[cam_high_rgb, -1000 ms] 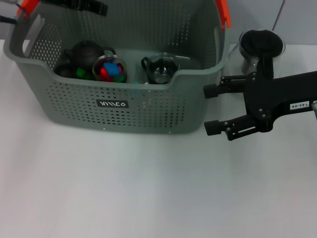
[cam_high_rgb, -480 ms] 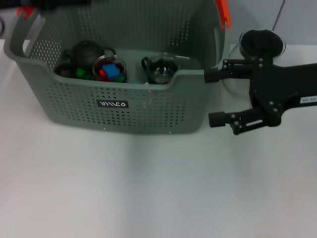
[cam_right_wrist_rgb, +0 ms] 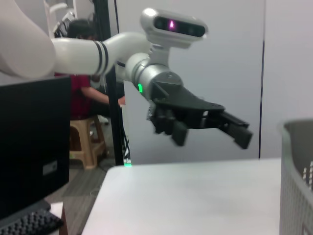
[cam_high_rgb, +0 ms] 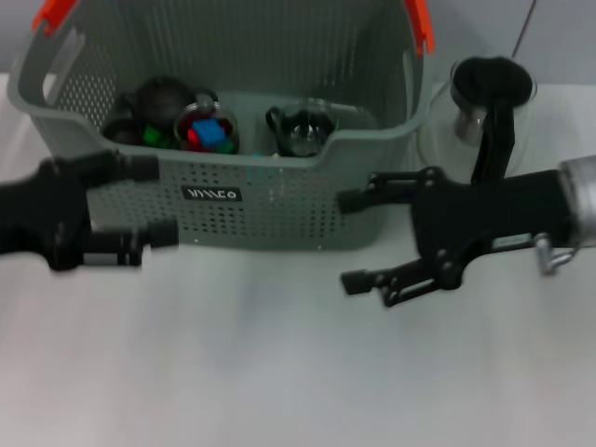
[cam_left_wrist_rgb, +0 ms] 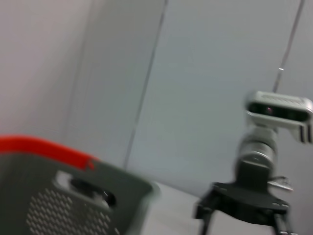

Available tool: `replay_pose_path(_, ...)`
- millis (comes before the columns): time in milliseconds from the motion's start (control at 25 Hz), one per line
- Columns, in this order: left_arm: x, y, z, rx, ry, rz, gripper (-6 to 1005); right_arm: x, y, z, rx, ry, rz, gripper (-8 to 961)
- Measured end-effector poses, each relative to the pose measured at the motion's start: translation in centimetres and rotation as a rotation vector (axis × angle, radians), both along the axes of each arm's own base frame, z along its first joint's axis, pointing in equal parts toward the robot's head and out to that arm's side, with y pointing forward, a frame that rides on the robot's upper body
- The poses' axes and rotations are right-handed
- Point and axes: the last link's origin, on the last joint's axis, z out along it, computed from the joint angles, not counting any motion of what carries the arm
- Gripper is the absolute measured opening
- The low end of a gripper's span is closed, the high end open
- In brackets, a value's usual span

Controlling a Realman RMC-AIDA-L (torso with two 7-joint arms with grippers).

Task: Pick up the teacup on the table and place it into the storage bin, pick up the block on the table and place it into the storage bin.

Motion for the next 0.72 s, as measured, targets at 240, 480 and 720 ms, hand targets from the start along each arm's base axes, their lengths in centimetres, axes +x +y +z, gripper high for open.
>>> replay_pose_path(240,-2.8,-1.1,-3.3,-0.1,0.064,0.054,947,0.4,-0.4,-4.1,-0.065,-0.125,-0.043,944)
replay_pose_path(480,-3.5,-1.3,-4.9,-0.167,0.101,0.086,947,0.8,-0.5,-4.8,-0.078,-0.16,-0.075,945)
replay_pose_path(720,-3.5,-1.4,-5.0,-0.172,0.102,0.088,948,1.1,-0.6,-4.6,-0.082,-0.158,-0.082,945)
